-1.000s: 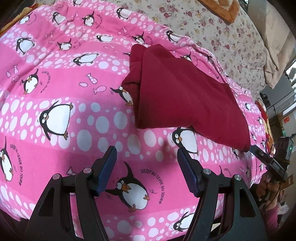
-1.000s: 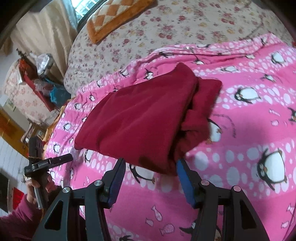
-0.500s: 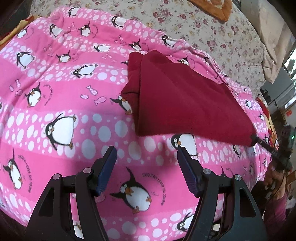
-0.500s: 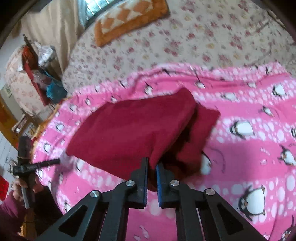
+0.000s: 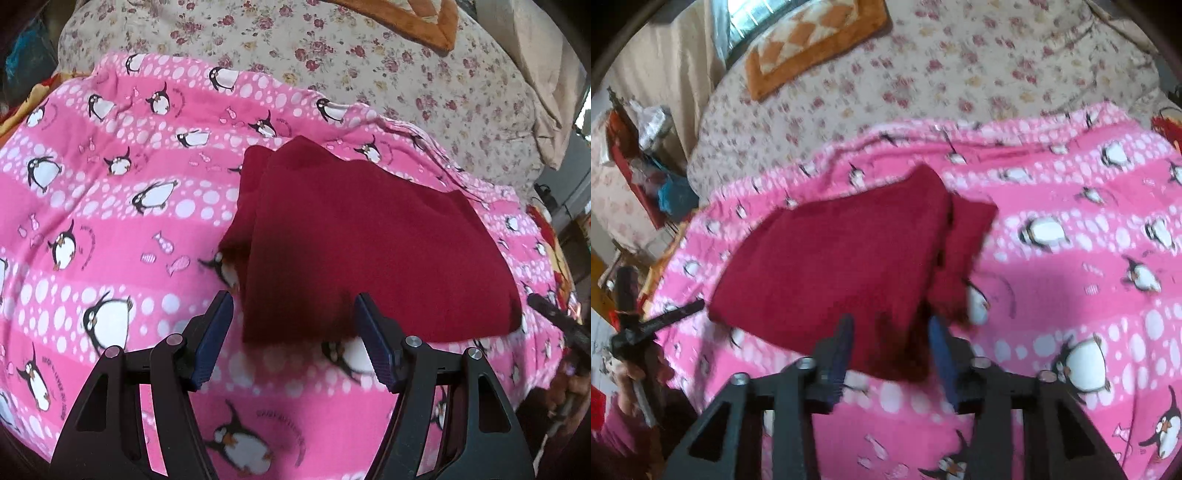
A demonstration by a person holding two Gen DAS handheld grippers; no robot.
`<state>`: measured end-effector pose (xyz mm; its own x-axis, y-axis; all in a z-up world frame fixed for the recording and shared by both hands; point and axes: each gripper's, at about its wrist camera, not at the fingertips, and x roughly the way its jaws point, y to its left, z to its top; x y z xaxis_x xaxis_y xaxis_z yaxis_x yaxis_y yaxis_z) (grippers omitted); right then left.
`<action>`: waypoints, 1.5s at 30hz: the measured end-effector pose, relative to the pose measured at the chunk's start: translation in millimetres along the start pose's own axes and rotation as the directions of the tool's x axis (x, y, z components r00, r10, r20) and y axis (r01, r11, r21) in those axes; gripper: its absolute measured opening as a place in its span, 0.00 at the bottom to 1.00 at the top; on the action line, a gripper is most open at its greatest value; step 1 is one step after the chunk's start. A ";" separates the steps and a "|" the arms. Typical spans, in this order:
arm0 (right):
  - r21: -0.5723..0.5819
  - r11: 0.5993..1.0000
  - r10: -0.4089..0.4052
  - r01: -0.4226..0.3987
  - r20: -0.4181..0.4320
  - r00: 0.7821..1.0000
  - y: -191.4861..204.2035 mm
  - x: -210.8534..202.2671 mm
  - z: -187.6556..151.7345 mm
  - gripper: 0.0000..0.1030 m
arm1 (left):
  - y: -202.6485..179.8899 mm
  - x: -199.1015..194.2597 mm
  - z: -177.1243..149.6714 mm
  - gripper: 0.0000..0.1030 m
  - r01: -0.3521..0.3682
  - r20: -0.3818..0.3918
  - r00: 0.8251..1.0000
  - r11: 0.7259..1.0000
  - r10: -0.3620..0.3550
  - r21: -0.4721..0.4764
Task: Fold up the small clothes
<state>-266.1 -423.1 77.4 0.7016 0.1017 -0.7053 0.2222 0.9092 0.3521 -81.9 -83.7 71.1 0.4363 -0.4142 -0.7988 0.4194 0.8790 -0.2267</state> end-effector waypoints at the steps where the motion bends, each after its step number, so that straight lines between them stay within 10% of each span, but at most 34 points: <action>1: -0.013 1.000 0.013 -0.013 0.009 1.000 7.0 0.2 5.6 0.40 | -2.7 2.4 1.9 0.66 -0.013 0.007 1.000 1.000 0.013 0.001; 9: -0.067 0.998 0.018 -0.019 -0.014 1.000 42.2 51.6 44.6 0.40 | -6.7 34.9 3.2 0.66 -0.107 -0.011 0.994 0.994 0.107 -0.002; 16: -0.096 0.988 -0.133 0.123 -0.105 0.986 24.4 120.0 61.3 0.40 | -6.4 44.8 0.9 0.66 -0.109 -0.008 0.994 0.994 0.109 -0.004; 23: -0.062 0.983 -0.179 0.174 -0.103 0.978 30.1 107.0 76.4 0.40 | -2.8 46.7 -1.0 0.67 -0.082 0.010 0.997 0.996 0.082 -0.018; 36: -0.298 0.953 -0.003 -0.043 -0.152 0.988 146.8 157.2 77.6 0.40 | 11.5 46.2 -2.2 0.67 0.022 0.022 1.000 0.998 -0.020 -0.056; 45: -0.378 0.925 -0.048 -0.033 -0.204 0.978 193.0 243.7 93.9 0.40 | 18.1 50.4 -0.5 0.74 0.074 0.019 0.997 0.995 -0.073 -0.064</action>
<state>11.4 -260.8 31.3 0.5373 0.1380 -0.8320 -0.0738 0.9904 0.1167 -52.8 -88.6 26.4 0.4198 -0.4814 -0.7694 0.3983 0.8595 -0.3204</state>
